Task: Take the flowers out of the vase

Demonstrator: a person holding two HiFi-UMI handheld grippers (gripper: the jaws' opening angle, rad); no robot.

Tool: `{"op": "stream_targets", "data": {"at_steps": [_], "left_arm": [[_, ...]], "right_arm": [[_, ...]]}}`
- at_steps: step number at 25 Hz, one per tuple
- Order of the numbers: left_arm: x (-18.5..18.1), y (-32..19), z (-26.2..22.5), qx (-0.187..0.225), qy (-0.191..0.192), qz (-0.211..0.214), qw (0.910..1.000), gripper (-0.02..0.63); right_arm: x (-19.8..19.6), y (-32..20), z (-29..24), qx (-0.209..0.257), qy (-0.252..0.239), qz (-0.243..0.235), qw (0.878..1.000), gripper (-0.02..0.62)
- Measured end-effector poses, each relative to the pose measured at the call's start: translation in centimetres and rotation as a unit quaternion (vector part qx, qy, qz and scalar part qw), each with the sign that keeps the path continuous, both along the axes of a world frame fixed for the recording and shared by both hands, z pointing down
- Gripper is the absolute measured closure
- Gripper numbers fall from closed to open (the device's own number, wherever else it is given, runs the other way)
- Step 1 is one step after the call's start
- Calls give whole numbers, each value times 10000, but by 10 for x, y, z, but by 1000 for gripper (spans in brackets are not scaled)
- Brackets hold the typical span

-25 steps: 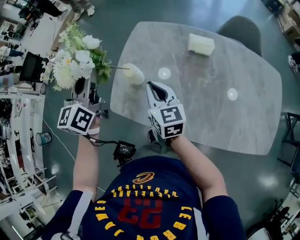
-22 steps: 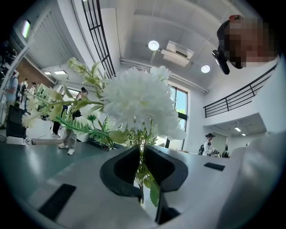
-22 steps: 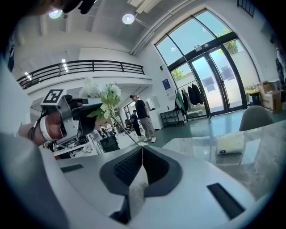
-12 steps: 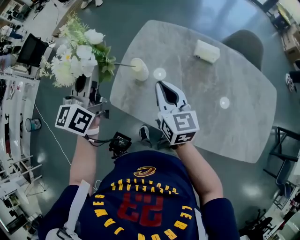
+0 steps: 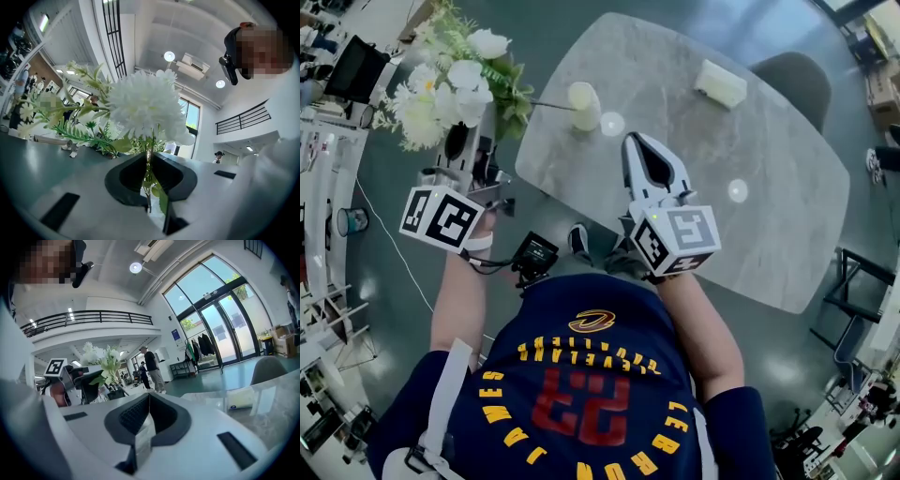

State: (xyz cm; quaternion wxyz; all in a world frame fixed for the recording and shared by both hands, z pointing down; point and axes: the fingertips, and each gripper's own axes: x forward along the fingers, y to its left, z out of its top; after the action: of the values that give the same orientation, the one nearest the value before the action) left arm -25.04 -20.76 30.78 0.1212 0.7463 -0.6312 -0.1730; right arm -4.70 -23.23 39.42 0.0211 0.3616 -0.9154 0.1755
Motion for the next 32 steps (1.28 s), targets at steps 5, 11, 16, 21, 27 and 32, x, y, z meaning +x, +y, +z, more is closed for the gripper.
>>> {"op": "stream_targets", "data": {"at_steps": [5,11,16,21,27,32], "left_arm": [[1,1,2,-35,-21,44,10000,557],[0,1,1,-49,-40,58,10000,557],[2,2,1,-51,-44,71,10000,558],[0,1,2,-45,-41,77,10000,558],[0,1,2,-48,-32,81,10000,558],[0,1,1,-55,-47,88,9999,558]], "right_arm": [[-5,4,4,-22,32,-9,10000,588],[-10,6,3,-9,34,-49,10000,588],[-9,7,2,-3,9,-59,10000,588],[-11,8,3,12,10,-92,10000,588],[-12,9,3,15,10,-121,9999,588],[-13,10,4,-17,4,-140,9999,588]]}}
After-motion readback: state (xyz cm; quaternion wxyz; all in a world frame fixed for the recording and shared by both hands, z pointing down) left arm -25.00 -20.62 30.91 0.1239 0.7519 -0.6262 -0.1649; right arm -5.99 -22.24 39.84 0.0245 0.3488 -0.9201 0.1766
